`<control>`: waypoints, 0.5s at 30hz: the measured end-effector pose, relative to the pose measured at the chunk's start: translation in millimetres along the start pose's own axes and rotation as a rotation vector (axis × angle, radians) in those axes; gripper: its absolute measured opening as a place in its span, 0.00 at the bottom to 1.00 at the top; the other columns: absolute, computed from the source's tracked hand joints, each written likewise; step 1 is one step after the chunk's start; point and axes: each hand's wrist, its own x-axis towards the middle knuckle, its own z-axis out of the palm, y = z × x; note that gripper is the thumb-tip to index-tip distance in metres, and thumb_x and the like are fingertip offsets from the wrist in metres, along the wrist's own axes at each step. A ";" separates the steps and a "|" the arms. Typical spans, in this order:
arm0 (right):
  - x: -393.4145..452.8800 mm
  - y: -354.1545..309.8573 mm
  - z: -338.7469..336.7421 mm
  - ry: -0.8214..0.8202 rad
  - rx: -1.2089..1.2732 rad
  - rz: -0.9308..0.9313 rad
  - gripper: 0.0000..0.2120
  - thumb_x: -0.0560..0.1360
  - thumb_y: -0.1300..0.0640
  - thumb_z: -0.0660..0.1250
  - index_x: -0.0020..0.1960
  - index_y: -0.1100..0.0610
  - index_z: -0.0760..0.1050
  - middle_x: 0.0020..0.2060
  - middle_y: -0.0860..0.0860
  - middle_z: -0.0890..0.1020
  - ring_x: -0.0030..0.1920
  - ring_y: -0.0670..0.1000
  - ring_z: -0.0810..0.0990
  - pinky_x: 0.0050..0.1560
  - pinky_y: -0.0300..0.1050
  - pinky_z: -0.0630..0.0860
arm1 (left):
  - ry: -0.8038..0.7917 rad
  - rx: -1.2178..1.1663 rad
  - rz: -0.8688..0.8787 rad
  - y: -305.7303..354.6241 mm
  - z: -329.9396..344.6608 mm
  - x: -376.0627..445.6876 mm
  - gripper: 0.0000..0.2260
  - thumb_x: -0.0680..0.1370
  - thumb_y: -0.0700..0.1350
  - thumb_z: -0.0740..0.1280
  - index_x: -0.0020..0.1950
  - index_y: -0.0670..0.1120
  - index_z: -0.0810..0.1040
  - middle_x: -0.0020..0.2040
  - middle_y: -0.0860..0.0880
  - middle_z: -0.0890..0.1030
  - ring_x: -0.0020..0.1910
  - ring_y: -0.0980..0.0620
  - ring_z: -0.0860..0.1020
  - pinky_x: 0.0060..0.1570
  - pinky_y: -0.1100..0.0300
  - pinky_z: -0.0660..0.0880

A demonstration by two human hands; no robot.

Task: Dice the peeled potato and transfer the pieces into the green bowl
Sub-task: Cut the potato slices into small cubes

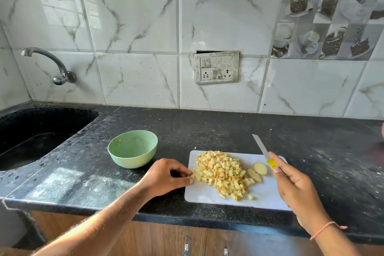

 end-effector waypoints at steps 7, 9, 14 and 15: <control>3.9 4.5 0.0 0.018 0.070 0.008 0.21 0.85 0.59 0.63 0.67 0.34 0.78 0.32 0.54 0.58 0.32 0.52 0.56 0.29 0.42 0.56 | -0.071 0.104 -0.057 26.5 1.3 17.6 0.11 0.67 0.58 0.84 0.45 0.56 0.90 0.39 0.62 0.86 0.39 0.65 0.82 0.39 0.70 0.76; 4.6 6.0 -0.2 0.035 0.072 0.019 0.21 0.85 0.59 0.63 0.68 0.36 0.78 0.31 0.53 0.59 0.31 0.52 0.57 0.28 0.42 0.57 | -0.106 0.129 -0.037 37.8 3.2 23.2 0.10 0.68 0.56 0.84 0.46 0.57 0.90 0.39 0.63 0.86 0.40 0.67 0.83 0.40 0.72 0.77; 5.3 8.1 -0.4 0.055 0.094 0.030 0.20 0.85 0.59 0.63 0.70 0.39 0.78 0.31 0.52 0.59 0.31 0.52 0.57 0.28 0.40 0.57 | -0.090 0.145 0.075 64.9 0.7 42.1 0.05 0.77 0.54 0.77 0.51 0.57 0.90 0.40 0.63 0.86 0.41 0.69 0.83 0.45 0.66 0.80; 5.3 8.4 -0.1 0.058 0.099 0.033 0.19 0.85 0.59 0.63 0.69 0.39 0.78 0.31 0.52 0.59 0.31 0.52 0.57 0.28 0.40 0.57 | -0.089 0.172 0.100 69.8 -1.0 46.0 0.05 0.78 0.54 0.76 0.53 0.58 0.90 0.39 0.65 0.85 0.39 0.70 0.81 0.42 0.66 0.77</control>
